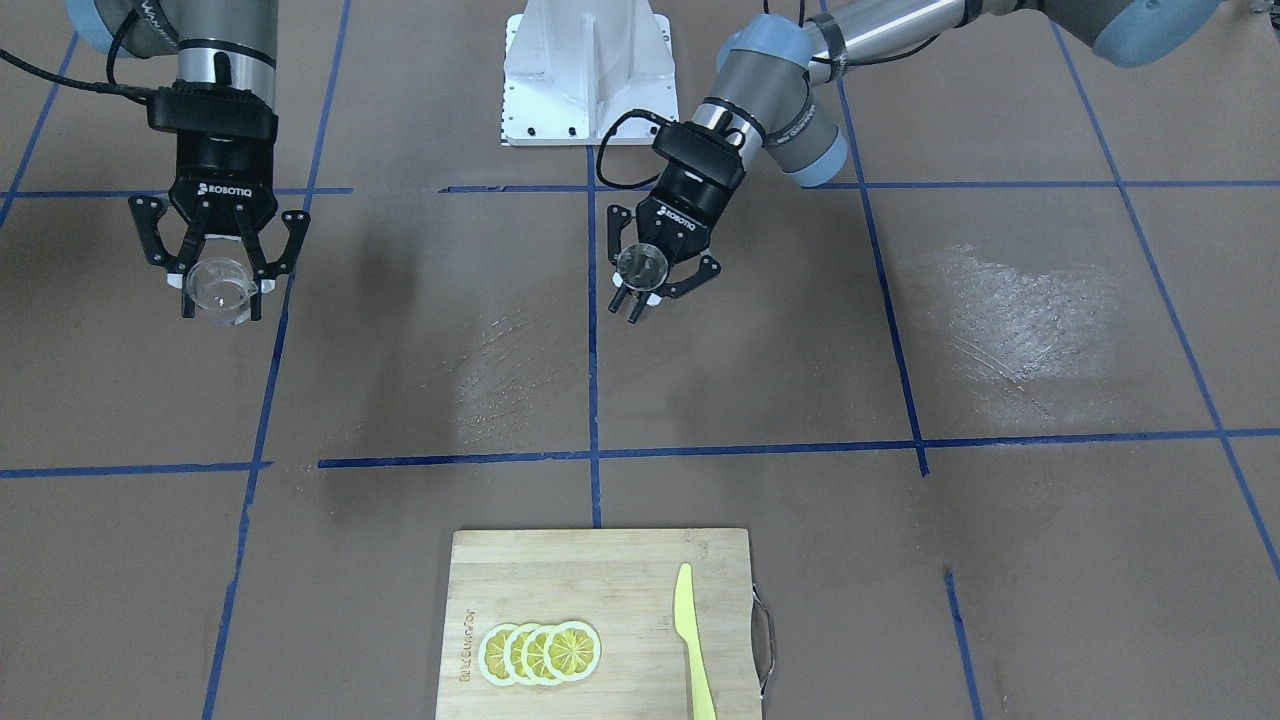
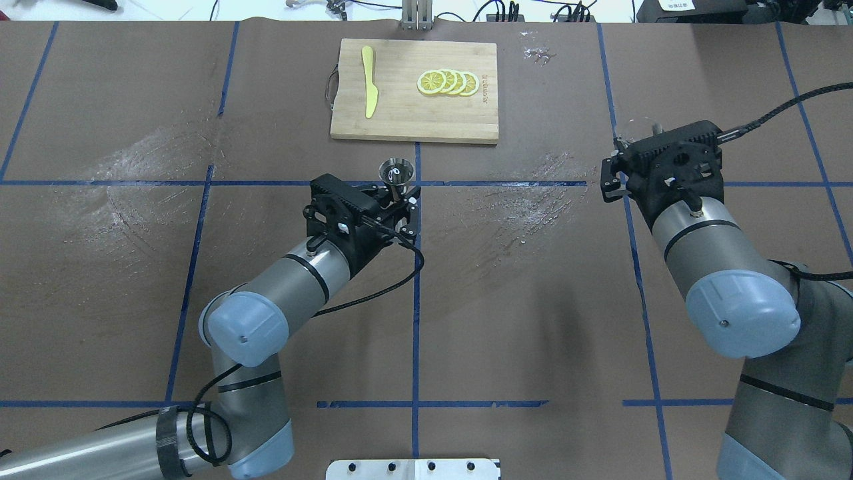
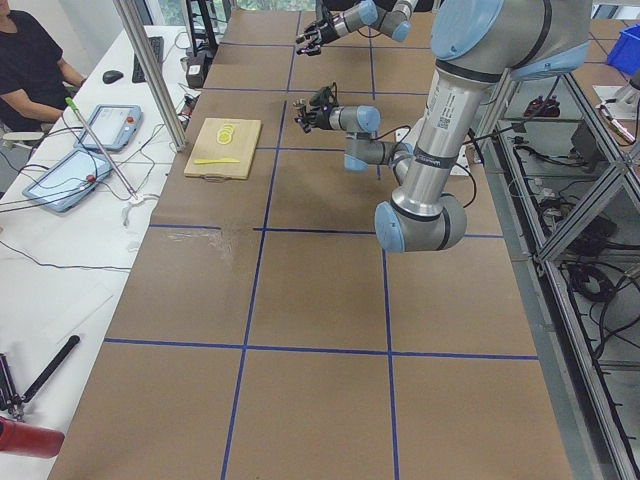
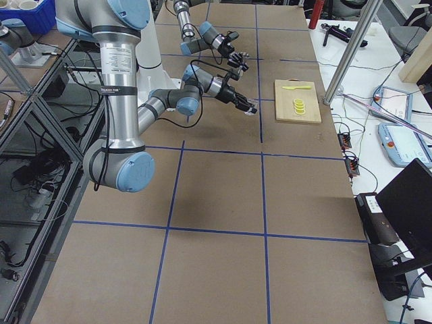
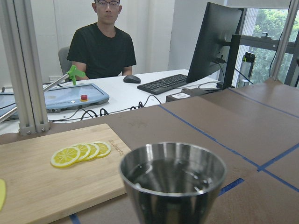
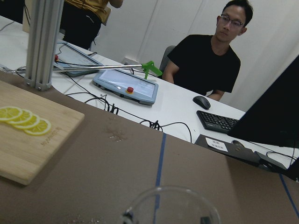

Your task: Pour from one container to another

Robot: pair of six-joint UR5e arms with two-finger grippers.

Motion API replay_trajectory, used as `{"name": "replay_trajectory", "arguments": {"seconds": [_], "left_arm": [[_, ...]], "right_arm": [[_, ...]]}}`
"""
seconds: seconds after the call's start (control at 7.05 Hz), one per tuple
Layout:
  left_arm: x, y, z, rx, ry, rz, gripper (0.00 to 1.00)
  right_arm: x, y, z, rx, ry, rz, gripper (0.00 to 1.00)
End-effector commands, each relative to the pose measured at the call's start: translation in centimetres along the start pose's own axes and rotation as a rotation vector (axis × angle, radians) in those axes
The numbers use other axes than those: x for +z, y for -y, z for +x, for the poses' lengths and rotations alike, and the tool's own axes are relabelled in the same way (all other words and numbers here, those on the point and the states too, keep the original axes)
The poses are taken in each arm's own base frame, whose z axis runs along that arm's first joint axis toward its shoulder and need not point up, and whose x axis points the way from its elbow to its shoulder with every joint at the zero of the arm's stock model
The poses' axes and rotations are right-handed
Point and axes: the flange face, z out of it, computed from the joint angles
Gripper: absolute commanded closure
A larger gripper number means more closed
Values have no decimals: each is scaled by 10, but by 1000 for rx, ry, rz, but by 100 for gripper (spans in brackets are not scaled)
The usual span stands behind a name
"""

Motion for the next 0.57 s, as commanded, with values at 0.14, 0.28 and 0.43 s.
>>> {"name": "replay_trajectory", "arguments": {"seconds": [0.14,0.28,0.43], "left_arm": [[-35,-20,-104,40,192,20,100],[-45,-22,-134,19,256,43,100],[-54,-20,-154,-16,284,52,100]], "right_arm": [[10,-49,57,118,-99,-66,100],[11,-49,61,219,-106,-62,100],[11,-49,60,291,-92,-63,100]]}}
